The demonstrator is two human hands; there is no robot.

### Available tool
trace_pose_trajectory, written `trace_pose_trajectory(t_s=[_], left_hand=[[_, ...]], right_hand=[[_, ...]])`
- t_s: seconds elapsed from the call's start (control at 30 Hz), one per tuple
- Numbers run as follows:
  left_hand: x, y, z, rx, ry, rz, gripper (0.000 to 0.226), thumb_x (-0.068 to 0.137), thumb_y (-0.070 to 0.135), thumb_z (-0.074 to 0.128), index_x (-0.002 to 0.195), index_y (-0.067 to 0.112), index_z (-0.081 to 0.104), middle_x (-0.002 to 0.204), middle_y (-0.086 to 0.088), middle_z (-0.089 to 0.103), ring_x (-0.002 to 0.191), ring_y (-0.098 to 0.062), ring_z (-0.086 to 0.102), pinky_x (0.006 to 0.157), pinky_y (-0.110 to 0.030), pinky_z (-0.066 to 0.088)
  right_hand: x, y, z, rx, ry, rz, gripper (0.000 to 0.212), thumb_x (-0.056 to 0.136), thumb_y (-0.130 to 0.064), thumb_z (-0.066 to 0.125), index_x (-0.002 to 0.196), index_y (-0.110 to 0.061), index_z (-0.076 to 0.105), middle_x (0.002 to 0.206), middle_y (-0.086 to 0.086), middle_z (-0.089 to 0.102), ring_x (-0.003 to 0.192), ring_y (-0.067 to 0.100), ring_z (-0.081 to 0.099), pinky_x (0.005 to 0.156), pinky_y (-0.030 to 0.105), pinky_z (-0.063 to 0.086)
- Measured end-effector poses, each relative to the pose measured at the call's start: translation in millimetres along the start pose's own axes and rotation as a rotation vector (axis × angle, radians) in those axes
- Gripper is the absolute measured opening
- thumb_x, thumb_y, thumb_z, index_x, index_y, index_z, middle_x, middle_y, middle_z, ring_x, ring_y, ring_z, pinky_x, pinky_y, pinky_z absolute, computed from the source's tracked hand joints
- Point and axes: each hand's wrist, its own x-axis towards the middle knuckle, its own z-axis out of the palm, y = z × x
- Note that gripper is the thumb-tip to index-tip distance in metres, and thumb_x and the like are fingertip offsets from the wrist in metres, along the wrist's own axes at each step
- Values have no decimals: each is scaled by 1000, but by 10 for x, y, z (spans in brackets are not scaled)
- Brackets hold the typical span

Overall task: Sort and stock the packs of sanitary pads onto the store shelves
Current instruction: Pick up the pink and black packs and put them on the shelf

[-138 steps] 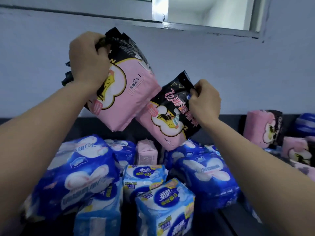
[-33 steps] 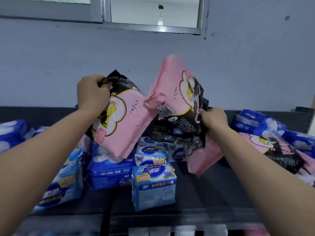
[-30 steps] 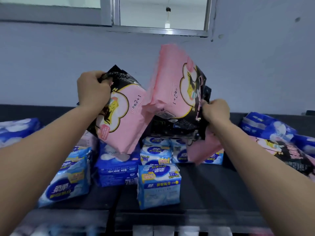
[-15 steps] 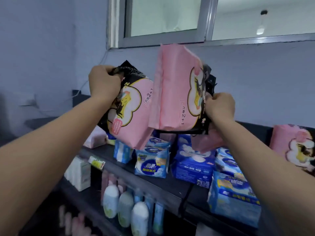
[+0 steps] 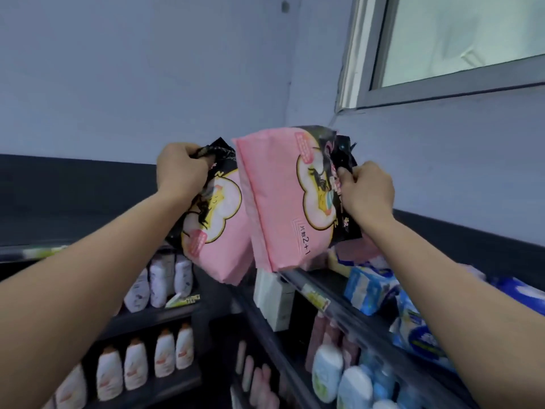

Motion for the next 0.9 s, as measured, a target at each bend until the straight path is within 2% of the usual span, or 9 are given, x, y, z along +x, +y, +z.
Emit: trace_pose_trajectory(t_s=[0.1, 0.23, 0.33, 0.43, 0.5, 0.63, 0.73, 0.83, 0.9], left_hand=[[223, -234, -478, 106, 32, 11, 28, 87, 14, 63, 61, 6, 57, 48, 2, 51, 44, -9, 41, 50, -22, 34], [570, -584, -1178, 218, 87, -10, 17, 86, 13, 65, 72, 3, 66, 65, -11, 60, 53, -17, 47, 57, -29, 39], [808, -832, -1692, 293, 128, -9, 20, 83, 9, 64, 64, 4, 61, 56, -9, 53, 53, -18, 44, 57, -29, 36], [1035, -1063, -2237, 345, 152, -22, 26, 85, 10, 65, 60, 9, 59, 51, -4, 49, 37, -6, 40, 41, -18, 33], [1193, -1217, -2630, 382, 176, -22, 25, 86, 13, 67, 63, 6, 62, 51, -4, 50, 32, -3, 38, 35, -16, 30], [1443, -1483, -3320, 469, 242, -37, 26, 84, 13, 67, 62, 2, 61, 43, 6, 44, 35, -5, 34, 46, -23, 26], [1572, -1661, -3775, 525, 299, -70, 33, 82, 12, 67, 52, 12, 54, 36, 10, 43, 35, -3, 35, 48, -25, 26], [1672, -1814, -4165, 561, 334, -82, 16, 83, 12, 68, 71, 2, 69, 61, -6, 64, 53, -12, 50, 57, -27, 38], [1757, -1919, -4422, 586, 367, -83, 14, 84, 12, 68, 76, 1, 71, 70, -13, 67, 59, -17, 53, 61, -29, 41]], right_hand=[[-66, -385, 487, 29, -66, -55, 49, 100, -29, 49, 55, -14, 36, 85, 14, 47, 77, 26, 41, 65, 31, 24], [-175, -1014, 1170, 93, -170, -105, 51, 99, -27, 50, 51, -13, 37, 67, 10, 45, 70, 29, 43, 62, 31, 25], [-268, -1498, 1659, 122, -230, -142, 51, 99, -27, 51, 51, -14, 38, 64, 8, 44, 68, 28, 42, 62, 30, 26], [-372, -1985, 2184, 199, -281, -174, 50, 98, -28, 52, 52, -13, 39, 69, 12, 50, 68, 30, 48, 61, 31, 29], [-463, -2339, 2516, 247, -311, -190, 50, 98, -27, 53, 52, -13, 38, 61, 8, 45, 66, 30, 47, 59, 31, 28], [-668, -3000, 3043, 315, -351, -238, 53, 97, -26, 54, 49, -14, 35, 54, 2, 37, 58, 28, 41, 51, 32, 22], [-818, -3432, 3433, 360, -377, -288, 48, 98, -28, 52, 54, -11, 43, 68, 7, 48, 70, 28, 48, 62, 31, 28], [-929, -3812, 3764, 392, -408, -335, 45, 98, -30, 52, 57, -11, 46, 79, 8, 51, 76, 27, 47, 65, 31, 30], [-991, -4088, 3985, 415, -432, -368, 46, 97, -30, 52, 55, -14, 44, 78, 8, 52, 76, 28, 49, 64, 31, 30]])
